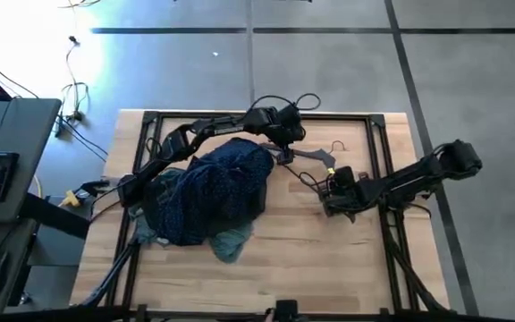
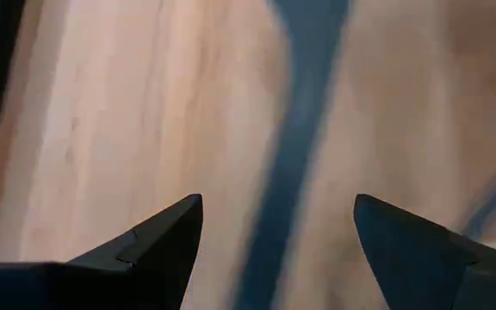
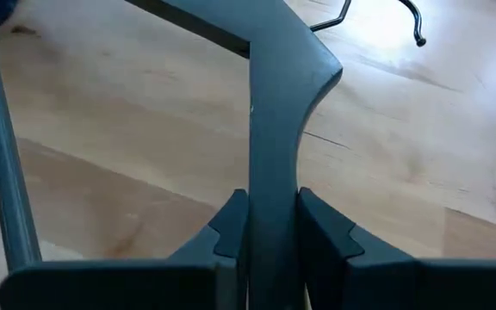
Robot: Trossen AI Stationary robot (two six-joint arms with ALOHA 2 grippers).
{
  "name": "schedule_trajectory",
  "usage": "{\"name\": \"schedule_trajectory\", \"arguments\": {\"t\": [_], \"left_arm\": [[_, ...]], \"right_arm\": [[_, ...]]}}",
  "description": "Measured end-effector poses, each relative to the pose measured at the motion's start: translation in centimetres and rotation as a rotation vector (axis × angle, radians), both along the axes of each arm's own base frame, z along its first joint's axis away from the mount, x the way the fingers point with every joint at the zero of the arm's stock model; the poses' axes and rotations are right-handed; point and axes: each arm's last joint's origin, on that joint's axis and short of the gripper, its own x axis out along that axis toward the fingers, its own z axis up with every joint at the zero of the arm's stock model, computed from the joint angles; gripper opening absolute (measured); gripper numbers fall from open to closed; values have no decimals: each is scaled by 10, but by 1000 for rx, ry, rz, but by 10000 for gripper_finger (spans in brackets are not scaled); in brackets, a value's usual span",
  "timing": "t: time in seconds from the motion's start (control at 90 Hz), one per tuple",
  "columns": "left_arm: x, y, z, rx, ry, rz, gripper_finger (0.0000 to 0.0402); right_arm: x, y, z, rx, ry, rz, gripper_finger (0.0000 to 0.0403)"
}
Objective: Hang clothes
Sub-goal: Hang the hanger on the hanger rack
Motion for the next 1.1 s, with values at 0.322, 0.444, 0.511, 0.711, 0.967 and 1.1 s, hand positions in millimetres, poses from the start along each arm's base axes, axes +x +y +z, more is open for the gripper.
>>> {"name": "schedule_trajectory", "arguments": {"t": [0.322,0.444,0.511,0.711,0.967,1.1], "left_arm": [[2,0,-13,19,23,-65,278],[3,-1,-13,-4,7,-100,278],[3,-2,-13,-7,11,-103,278],[4,-8,-12,-10,19,-115,235],[-2,-16,17,104,44,-161,58],[-6,-20,38,191,48,-156,49]], "right_arm": [[3,0,1,-21,-7,28,46],[2,0,6,-49,-39,22,46],[1,-1,9,-55,-59,21,46],[-2,-2,18,-74,-80,42,46],[-6,-3,26,-92,-91,58,46],[-9,-5,34,-117,-137,54,59]]}}
